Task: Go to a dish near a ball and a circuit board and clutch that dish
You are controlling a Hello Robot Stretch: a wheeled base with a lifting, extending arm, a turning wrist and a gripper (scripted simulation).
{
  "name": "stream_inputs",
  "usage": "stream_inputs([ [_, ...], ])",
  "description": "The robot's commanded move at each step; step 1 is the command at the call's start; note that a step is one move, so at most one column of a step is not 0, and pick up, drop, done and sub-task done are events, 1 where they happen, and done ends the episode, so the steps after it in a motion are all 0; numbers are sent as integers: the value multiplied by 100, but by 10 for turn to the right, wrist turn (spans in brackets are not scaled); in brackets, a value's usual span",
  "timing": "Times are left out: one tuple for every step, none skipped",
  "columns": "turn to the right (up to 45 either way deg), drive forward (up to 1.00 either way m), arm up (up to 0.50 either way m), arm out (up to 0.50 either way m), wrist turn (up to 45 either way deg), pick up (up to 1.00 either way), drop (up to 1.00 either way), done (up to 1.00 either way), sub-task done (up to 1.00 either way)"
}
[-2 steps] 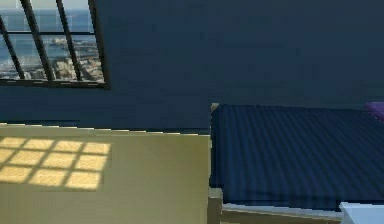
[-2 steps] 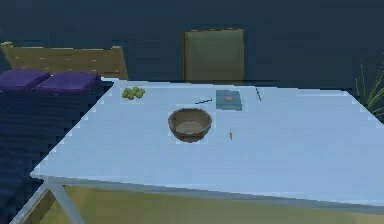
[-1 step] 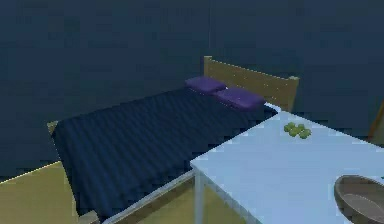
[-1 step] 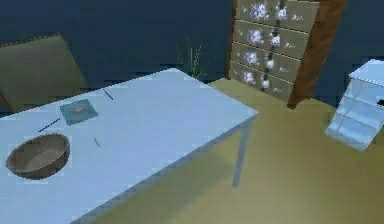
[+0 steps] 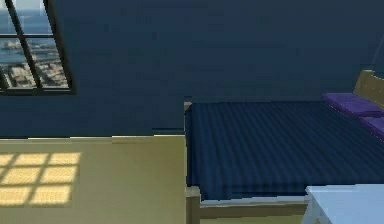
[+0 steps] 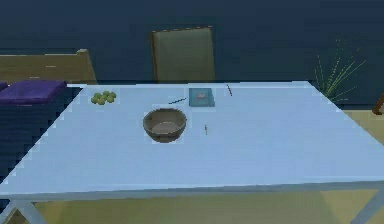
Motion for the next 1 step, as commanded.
stream_inputs([
  [0,0,50,0,0,0,0,0,0],
])
